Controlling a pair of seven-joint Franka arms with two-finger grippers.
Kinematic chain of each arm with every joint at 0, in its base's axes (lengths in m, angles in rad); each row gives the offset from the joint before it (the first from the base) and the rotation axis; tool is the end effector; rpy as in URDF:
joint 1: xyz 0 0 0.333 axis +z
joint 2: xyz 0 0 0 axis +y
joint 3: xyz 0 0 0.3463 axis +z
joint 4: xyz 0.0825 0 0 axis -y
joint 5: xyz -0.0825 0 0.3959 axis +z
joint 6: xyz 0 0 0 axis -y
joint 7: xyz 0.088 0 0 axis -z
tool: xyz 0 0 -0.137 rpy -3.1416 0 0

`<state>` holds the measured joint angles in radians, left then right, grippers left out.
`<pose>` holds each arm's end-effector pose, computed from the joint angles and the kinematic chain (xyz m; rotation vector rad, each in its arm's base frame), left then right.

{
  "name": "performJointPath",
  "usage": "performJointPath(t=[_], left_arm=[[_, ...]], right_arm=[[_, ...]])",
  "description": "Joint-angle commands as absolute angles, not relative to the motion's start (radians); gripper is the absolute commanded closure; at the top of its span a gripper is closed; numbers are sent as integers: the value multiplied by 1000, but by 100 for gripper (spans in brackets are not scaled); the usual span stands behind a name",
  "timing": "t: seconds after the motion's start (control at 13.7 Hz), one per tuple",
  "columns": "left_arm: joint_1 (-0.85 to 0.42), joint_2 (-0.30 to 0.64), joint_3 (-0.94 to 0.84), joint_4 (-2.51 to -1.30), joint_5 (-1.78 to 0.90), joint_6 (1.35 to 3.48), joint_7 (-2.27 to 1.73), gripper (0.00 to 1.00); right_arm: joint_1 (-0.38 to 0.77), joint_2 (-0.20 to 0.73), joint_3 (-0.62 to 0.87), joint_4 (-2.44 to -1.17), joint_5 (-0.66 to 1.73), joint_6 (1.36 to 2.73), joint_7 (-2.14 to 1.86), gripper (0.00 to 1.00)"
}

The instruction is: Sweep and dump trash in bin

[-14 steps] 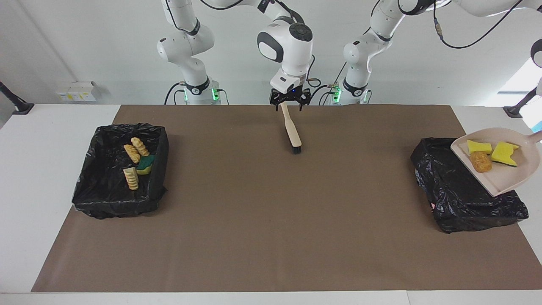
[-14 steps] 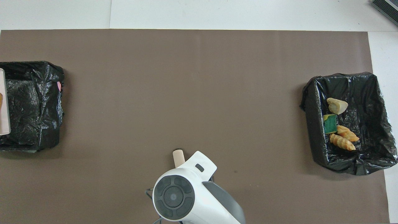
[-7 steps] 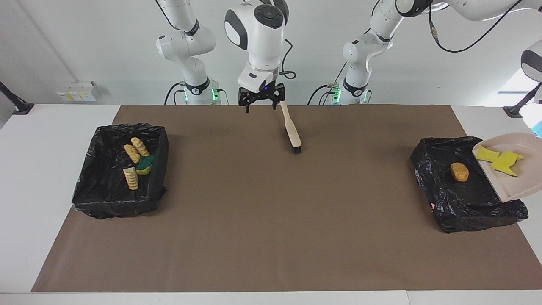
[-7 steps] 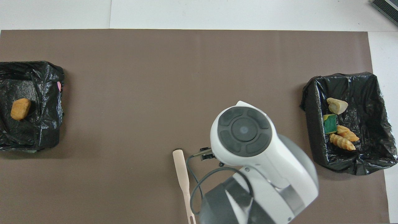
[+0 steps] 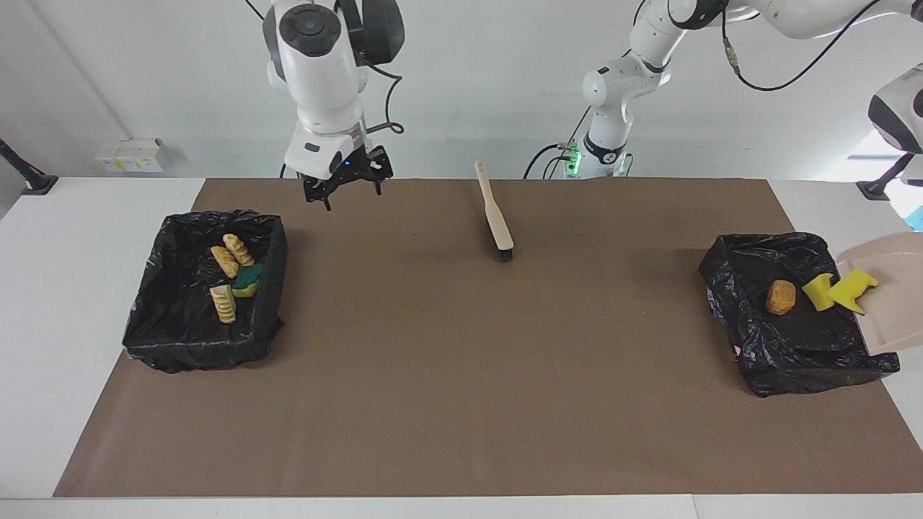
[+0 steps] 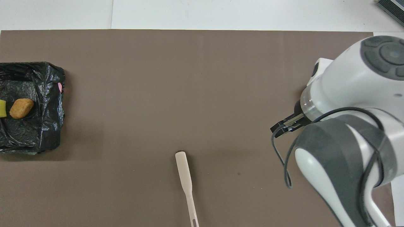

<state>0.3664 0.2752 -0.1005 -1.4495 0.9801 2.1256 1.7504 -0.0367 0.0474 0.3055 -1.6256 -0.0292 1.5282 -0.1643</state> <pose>0.6729 0.2540 0.6028 -1.3645 1.8024 0.6870 0.5495 0.1434 0.5696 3.0382 0.6709 -0.2207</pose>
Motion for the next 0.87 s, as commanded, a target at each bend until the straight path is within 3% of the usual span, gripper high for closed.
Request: performJointPath(t=[0.0, 0.51, 0.8], left_arm=[[327, 285, -86, -1414, 1037, 2115, 1730, 100], [330, 200, -83, -1385, 675, 1921, 1724, 100], [322, 62, -106, -1399, 488, 1725, 1581, 100]], right_arm=[[-107, 58, 311, -1592, -49, 1502, -267, 0], [-184, 54, 195, -1563, -57, 1548, -247, 0], [-85, 51, 10, -1533, -51, 1546, -157, 0]])
